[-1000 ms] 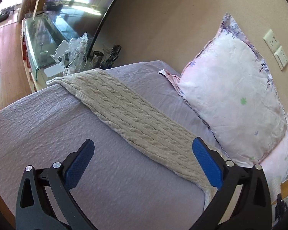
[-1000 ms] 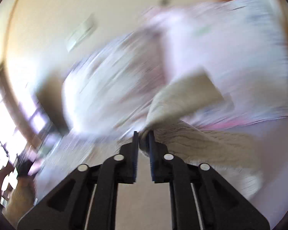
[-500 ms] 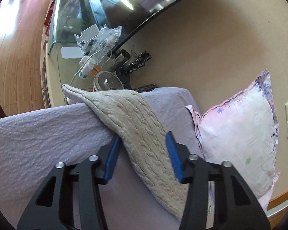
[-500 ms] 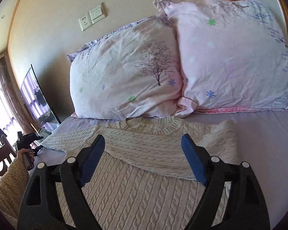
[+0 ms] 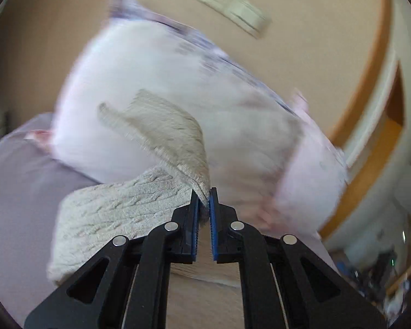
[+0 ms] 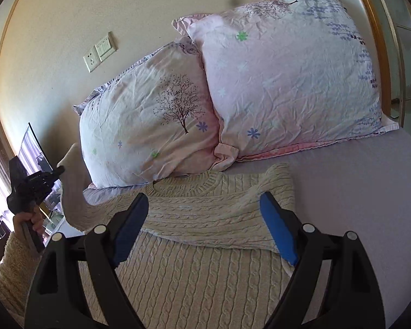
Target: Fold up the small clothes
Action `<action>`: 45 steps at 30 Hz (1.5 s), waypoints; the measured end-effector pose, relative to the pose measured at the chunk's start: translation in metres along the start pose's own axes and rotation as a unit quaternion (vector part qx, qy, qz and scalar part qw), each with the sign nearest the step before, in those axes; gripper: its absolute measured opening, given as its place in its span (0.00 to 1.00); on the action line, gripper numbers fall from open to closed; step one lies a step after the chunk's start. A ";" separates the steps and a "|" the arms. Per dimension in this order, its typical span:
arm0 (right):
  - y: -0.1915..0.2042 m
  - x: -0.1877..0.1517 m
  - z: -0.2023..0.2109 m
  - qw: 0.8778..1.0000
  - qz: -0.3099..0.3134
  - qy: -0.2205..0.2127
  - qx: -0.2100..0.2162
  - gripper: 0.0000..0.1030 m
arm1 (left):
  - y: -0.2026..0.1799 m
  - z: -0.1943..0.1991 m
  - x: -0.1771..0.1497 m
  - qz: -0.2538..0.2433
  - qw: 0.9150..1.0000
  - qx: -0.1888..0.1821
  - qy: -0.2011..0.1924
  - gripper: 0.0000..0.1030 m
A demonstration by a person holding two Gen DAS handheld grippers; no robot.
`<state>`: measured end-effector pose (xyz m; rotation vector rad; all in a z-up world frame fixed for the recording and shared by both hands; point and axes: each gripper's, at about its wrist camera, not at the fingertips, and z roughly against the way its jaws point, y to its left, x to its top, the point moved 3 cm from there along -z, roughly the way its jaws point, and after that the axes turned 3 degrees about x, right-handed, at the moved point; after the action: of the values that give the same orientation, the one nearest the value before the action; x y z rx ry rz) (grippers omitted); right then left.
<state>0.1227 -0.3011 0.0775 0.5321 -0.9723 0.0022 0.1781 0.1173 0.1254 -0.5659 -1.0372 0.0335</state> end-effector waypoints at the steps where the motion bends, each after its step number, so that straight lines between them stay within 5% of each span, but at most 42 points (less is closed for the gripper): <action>1: -0.001 0.000 -0.003 1.000 -0.006 0.004 0.004 0.83 | -0.039 -0.025 -0.020 -0.038 0.998 -0.032 0.034 0.06; 4: -0.011 -0.003 -0.017 0.999 -0.030 0.027 0.002 0.83 | -0.105 -0.087 -0.085 -0.111 0.980 -0.077 0.144 0.14; 7: -0.033 -0.008 -0.030 0.996 -0.070 0.061 -0.010 0.72 | -0.109 -0.092 -0.111 -0.127 0.975 -0.070 0.168 0.18; 9: -0.049 -0.010 -0.040 0.992 -0.093 0.081 -0.019 0.60 | -0.089 -0.069 -0.105 -0.113 0.982 -0.044 0.142 0.61; 11: -0.064 -0.012 -0.051 0.988 -0.110 0.098 -0.044 0.49 | -0.062 -0.037 -0.093 -0.104 0.989 0.001 0.103 0.83; 15: -0.076 -0.019 -0.079 0.983 -0.101 0.132 -0.074 0.40 | -0.002 0.015 -0.089 -0.085 0.988 0.077 0.101 0.84; 19: -0.065 -0.040 -0.106 0.977 -0.057 0.183 -0.089 0.13 | 0.042 0.042 -0.114 -0.006 0.985 0.079 0.150 0.84; 21: -0.062 -0.037 -0.101 0.981 -0.031 0.149 -0.123 0.04 | 0.048 0.049 -0.128 0.008 0.984 0.078 0.161 0.84; 23: -0.077 -0.024 -0.087 0.981 -0.082 0.108 -0.137 0.04 | 0.049 0.053 -0.138 0.009 0.983 0.080 0.166 0.84; 25: -0.090 -0.021 -0.073 0.977 -0.108 0.097 -0.156 0.06 | 0.050 0.055 -0.147 0.022 0.982 0.072 0.172 0.84; 27: -0.096 -0.030 -0.058 0.975 -0.132 0.111 -0.139 0.22 | 0.049 0.057 -0.153 0.026 0.982 0.064 0.176 0.84; 29: -0.103 -0.041 -0.040 0.973 -0.140 0.123 -0.137 0.53 | 0.048 0.059 -0.160 0.029 0.982 0.055 0.180 0.84; 32: -0.108 -0.069 -0.012 0.970 -0.157 0.161 -0.097 0.47 | 0.046 0.068 -0.169 0.036 0.984 0.028 0.174 0.80; 34: -0.107 -0.087 0.011 0.968 -0.176 0.174 -0.047 0.39 | 0.044 0.076 -0.178 0.058 0.982 -0.010 0.180 0.67; 38: -0.089 -0.137 0.054 0.951 -0.206 0.211 0.096 0.32 | 0.037 0.103 -0.198 0.075 0.979 -0.060 0.181 0.47; 41: -0.079 -0.164 0.087 0.947 -0.201 0.204 0.148 0.30 | 0.034 0.125 -0.214 0.108 0.973 -0.102 0.174 0.40; 45: -0.068 -0.191 0.111 0.944 -0.175 0.222 0.170 0.23 | 0.026 0.142 -0.236 0.103 0.973 -0.092 0.185 0.36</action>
<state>-0.0582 -0.3641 -0.0525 0.9729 -0.4258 -0.0272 -0.0550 0.1327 -0.0229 -0.8128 -0.6195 0.0140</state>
